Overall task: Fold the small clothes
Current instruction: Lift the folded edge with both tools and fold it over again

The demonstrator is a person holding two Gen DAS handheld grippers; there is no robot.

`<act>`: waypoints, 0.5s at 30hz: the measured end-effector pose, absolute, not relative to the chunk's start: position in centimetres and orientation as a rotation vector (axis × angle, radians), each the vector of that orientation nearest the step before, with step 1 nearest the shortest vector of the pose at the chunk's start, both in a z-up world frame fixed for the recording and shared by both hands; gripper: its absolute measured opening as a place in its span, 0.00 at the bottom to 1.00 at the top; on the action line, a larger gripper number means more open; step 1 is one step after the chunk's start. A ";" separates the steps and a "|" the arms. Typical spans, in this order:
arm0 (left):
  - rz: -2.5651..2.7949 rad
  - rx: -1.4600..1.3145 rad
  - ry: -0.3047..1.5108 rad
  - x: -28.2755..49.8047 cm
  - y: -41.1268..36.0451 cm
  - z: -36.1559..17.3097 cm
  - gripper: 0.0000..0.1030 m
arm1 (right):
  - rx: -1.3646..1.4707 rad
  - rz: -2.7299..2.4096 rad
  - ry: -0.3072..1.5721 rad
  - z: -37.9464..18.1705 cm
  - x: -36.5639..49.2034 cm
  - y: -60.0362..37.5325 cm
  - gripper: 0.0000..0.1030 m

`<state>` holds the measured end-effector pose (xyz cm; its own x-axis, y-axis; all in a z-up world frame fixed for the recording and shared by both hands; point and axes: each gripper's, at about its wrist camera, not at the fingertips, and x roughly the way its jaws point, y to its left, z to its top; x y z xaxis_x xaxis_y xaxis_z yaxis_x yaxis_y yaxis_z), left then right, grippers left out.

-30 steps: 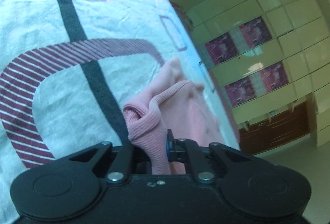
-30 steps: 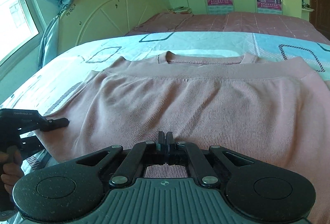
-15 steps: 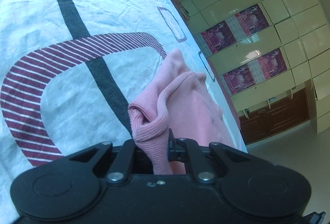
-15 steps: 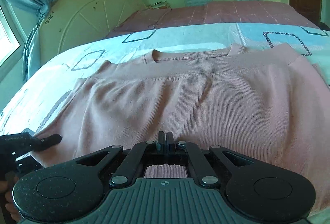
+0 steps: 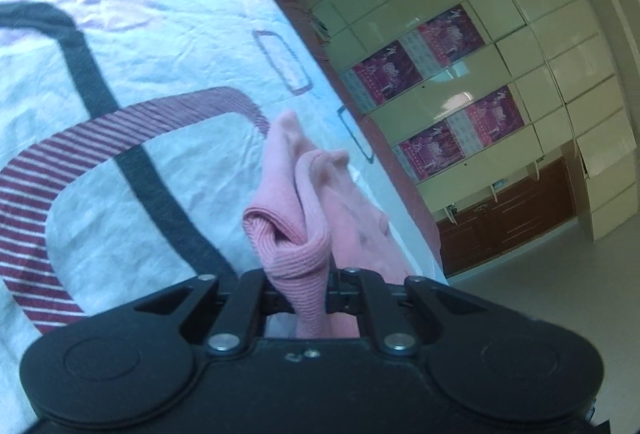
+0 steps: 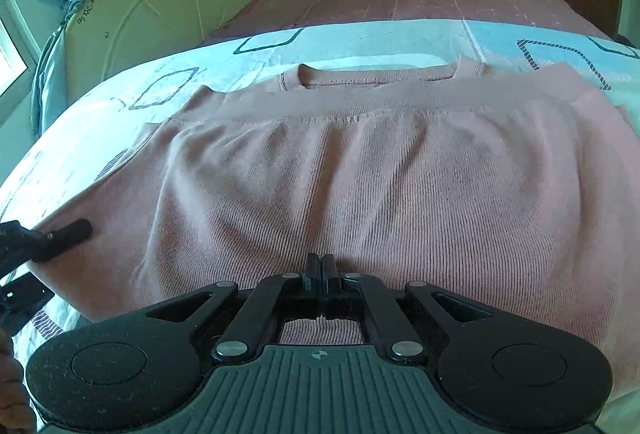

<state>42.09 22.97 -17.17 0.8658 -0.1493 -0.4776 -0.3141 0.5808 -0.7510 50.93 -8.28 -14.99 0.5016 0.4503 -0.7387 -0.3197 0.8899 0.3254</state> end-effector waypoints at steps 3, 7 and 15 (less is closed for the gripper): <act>0.055 -0.822 0.527 43.3 20.1 -14.0 0.06 | 0.296 0.451 0.890 -14.1 50.8 -11.3 0.00; -0.035 -0.645 0.538 45.8 13.8 -10.2 0.06 | 0.438 0.392 0.791 -12.8 50.7 -17.6 0.00; -0.302 -0.383 0.707 52.5 -6.3 -9.2 0.06 | 0.613 0.204 0.703 -10.6 50.7 -34.6 0.00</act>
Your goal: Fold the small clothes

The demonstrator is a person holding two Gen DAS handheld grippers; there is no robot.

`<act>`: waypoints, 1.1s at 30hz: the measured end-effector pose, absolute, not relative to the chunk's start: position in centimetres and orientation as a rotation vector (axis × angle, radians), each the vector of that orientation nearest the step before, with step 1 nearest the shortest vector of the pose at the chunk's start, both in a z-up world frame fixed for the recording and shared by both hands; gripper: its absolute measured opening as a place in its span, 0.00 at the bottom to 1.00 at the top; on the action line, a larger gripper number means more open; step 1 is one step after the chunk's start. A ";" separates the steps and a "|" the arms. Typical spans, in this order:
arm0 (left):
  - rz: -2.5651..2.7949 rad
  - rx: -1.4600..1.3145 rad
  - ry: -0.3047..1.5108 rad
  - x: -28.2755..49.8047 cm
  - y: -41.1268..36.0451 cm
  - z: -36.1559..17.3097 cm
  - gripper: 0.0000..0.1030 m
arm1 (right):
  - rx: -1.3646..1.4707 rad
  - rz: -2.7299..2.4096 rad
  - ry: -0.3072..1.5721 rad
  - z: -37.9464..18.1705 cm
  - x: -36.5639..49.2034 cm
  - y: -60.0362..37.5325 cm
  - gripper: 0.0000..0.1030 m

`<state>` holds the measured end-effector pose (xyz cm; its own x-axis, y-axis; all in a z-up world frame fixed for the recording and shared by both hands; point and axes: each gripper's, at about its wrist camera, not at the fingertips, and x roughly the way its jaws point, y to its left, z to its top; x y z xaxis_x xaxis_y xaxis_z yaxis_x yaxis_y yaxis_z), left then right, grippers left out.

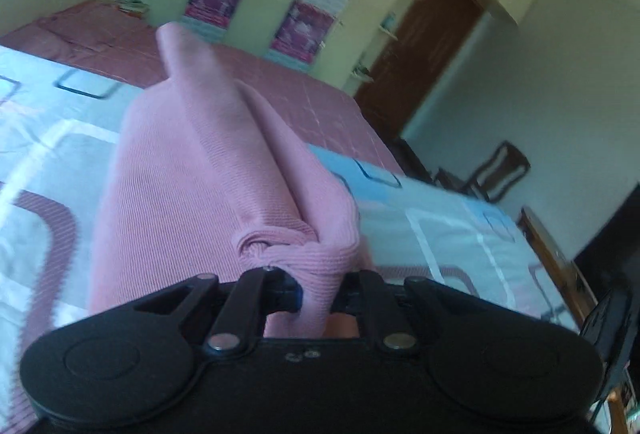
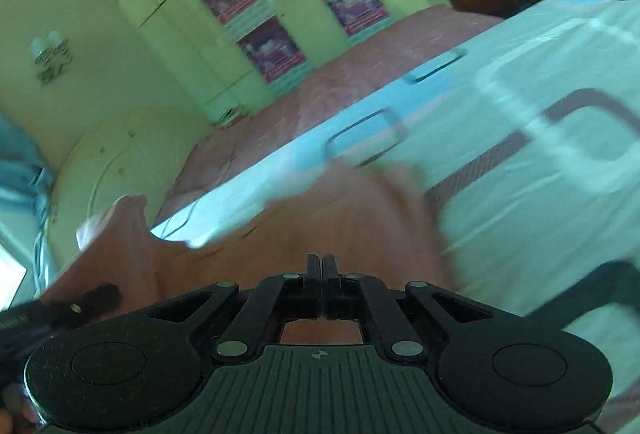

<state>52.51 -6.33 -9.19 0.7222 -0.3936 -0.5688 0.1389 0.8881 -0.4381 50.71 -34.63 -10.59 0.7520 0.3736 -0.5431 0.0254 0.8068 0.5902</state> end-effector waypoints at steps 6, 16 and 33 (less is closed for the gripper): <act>-0.391 -0.185 1.023 54.4 -18.5 -14.4 0.34 | 0.703 0.250 0.836 -11.9 50.5 -41.8 0.00; -0.135 -0.151 0.823 54.5 -6.5 -10.3 0.40 | 0.626 0.367 0.815 -12.1 51.5 -38.8 0.63; -0.181 -0.403 0.675 54.2 -1.0 -14.6 0.17 | 0.329 0.389 0.794 -14.0 59.4 -33.0 0.04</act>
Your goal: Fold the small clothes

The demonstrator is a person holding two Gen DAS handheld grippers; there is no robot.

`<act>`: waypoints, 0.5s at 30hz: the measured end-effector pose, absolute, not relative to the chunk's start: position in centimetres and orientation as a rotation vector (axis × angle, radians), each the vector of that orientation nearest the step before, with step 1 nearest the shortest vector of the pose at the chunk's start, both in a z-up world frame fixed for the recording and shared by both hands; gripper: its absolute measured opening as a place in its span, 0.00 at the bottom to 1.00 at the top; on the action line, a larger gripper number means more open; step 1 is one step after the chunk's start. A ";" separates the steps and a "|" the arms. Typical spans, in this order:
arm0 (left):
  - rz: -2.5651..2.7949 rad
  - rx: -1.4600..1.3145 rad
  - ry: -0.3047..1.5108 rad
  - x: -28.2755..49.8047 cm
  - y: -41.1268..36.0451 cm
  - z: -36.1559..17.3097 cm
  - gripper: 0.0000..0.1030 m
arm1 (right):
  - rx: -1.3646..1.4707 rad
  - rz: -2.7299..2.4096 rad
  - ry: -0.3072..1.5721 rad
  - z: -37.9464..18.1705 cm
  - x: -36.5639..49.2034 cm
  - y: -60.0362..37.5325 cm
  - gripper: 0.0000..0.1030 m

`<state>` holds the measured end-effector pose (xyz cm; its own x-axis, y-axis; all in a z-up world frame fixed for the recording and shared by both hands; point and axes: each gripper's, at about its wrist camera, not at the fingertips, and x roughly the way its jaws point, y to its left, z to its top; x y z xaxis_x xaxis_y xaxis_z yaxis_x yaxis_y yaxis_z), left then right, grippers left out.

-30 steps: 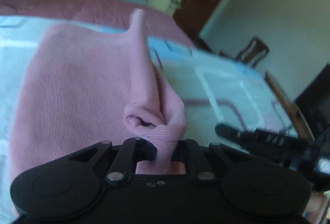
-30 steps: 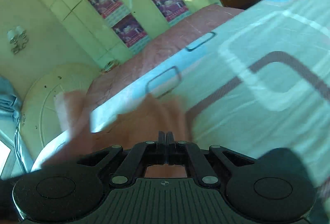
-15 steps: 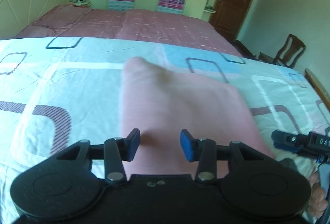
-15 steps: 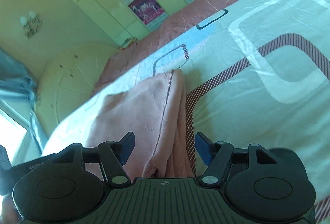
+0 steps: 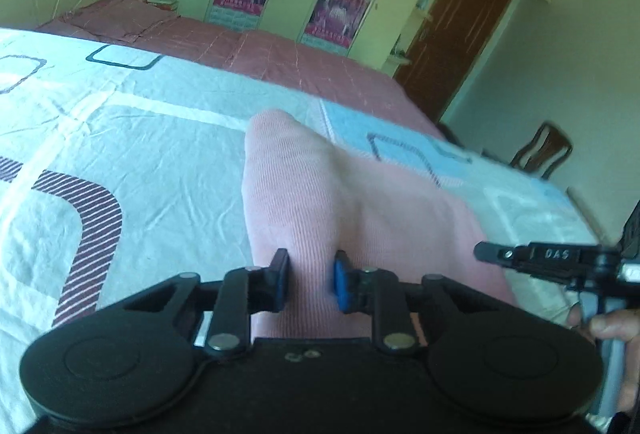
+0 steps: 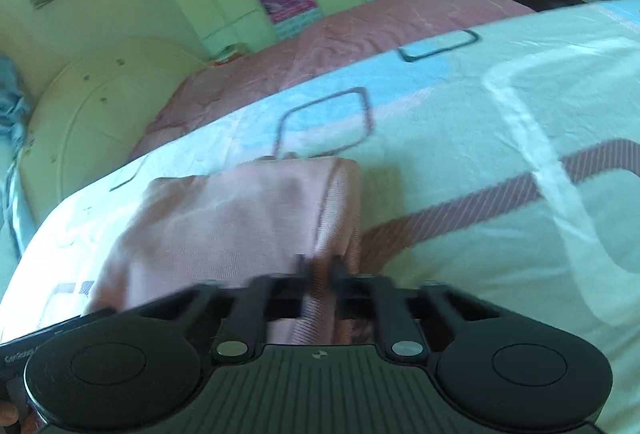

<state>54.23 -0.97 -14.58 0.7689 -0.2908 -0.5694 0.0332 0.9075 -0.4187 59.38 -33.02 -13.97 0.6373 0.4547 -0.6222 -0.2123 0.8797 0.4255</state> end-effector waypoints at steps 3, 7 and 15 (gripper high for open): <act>-0.137 -0.503 0.640 51.6 0.2 -15.9 0.15 | 0.239 0.455 0.701 -12.8 58.5 -31.3 0.04; -0.093 -0.604 0.667 51.3 0.9 -16.8 0.20 | 0.205 0.379 0.815 -15.3 60.4 -30.9 0.04; -0.143 -0.409 0.715 53.4 0.1 -14.1 0.60 | 0.333 0.376 0.829 -14.1 58.6 -34.2 0.14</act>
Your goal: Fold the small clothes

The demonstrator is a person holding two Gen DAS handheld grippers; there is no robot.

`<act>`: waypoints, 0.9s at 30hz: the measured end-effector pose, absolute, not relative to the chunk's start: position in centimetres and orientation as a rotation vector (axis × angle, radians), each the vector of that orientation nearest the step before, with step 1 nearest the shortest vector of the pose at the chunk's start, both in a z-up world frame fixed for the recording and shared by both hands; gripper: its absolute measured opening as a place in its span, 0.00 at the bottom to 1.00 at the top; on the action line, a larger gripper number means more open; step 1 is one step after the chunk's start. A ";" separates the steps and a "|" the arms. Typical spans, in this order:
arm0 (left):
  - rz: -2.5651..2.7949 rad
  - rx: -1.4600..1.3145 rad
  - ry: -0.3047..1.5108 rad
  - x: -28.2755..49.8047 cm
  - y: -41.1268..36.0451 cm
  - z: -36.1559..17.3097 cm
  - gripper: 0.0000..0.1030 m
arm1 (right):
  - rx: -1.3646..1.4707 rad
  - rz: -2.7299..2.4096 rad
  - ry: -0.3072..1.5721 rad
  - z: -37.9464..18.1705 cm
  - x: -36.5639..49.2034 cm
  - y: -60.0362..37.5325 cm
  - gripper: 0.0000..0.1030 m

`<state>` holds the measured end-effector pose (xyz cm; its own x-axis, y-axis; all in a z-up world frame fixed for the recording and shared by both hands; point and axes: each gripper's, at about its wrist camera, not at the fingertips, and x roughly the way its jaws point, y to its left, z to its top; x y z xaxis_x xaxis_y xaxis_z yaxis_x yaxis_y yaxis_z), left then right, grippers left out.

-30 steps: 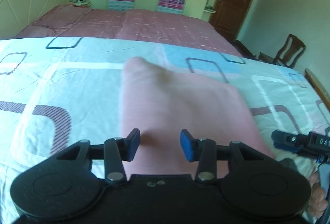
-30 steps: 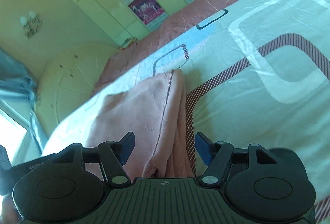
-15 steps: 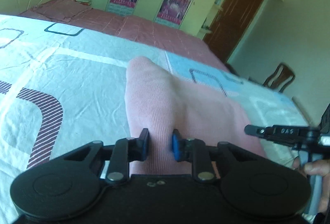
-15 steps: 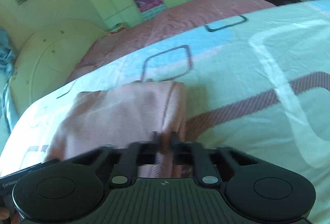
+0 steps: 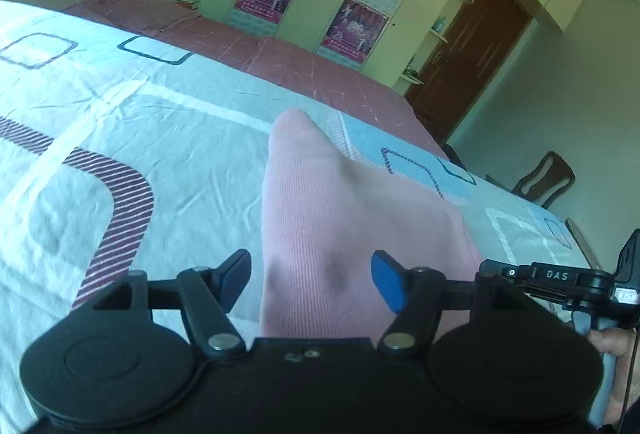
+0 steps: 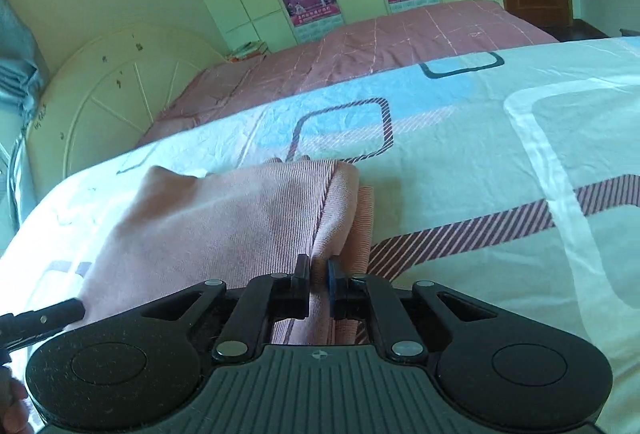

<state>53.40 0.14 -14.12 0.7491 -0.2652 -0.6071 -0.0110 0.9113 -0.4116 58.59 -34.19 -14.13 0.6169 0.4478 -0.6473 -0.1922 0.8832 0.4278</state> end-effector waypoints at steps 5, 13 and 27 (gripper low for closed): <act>-0.185 -0.356 0.862 54.0 -0.8 -15.2 0.56 | 0.404 0.409 0.884 -13.6 55.2 -35.6 0.28; -0.157 -0.331 0.870 54.0 -1.2 -15.5 0.57 | 0.404 0.407 0.934 -14.3 52.7 -35.1 0.28; -0.181 -0.344 0.894 50.5 0.5 -14.8 0.54 | 0.416 0.403 0.973 -14.0 49.1 -35.1 0.28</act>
